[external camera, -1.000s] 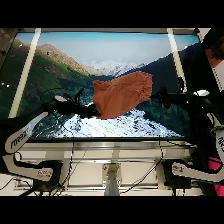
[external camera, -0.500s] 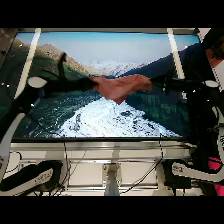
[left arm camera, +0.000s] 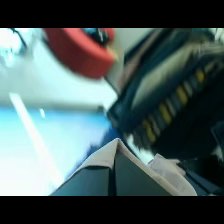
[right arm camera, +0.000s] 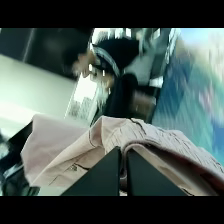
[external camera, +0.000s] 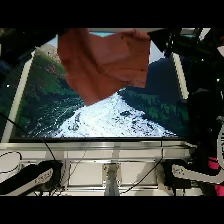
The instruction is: Fold the clothes and pants, and hang the long-sleeved shirts on hangers.
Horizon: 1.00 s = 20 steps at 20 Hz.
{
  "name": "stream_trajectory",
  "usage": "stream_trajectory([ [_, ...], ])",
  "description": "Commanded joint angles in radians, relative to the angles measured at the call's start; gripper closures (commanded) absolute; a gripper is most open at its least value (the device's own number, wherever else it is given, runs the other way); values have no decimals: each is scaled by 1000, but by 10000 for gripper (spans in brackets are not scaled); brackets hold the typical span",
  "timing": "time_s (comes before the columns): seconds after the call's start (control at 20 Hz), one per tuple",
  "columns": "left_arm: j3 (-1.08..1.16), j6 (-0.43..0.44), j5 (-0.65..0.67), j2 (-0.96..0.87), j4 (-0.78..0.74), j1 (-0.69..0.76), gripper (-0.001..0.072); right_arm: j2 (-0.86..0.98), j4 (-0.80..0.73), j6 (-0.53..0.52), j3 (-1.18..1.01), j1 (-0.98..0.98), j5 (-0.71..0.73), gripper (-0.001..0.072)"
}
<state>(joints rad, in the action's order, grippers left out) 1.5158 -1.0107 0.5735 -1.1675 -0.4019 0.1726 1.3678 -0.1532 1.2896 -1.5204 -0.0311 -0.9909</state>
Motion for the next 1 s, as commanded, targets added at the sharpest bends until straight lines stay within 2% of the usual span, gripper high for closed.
stream_trajectory([
  [0.0, 53, 2, -55, -12, -47, -2, 701, 1, -97, 19, -65, 74, 201, 693],
  [0.1, 53, 2, -61, -54, -47, -2, 701, 9, -193, 19, -65, 129, 340, 693],
  [0.2, 53, 6, -93, -117, -46, -2, 701, 27, -238, 18, -65, 185, 546, 693],
  [0.35, 87, 10, -158, -220, -47, -6, 702, 77, -241, 18, -65, 255, 897, 693],
  [0.45, 172, 9, -142, -309, -46, -16, 702, 132, -215, 23, -96, 270, 1029, 693],
  [0.65, 339, 9, -95, -451, -47, -31, 703, 252, -161, 27, -230, 253, 1080, 692],
  [0.9, 423, 14, 54, -502, -47, -82, 702, 353, -135, 45, -368, 143, 819, 691],
  [0.95, 423, 48, 119, -503, -47, -93, 702, 355, -142, 45, -368, 120, 773, 691],
])
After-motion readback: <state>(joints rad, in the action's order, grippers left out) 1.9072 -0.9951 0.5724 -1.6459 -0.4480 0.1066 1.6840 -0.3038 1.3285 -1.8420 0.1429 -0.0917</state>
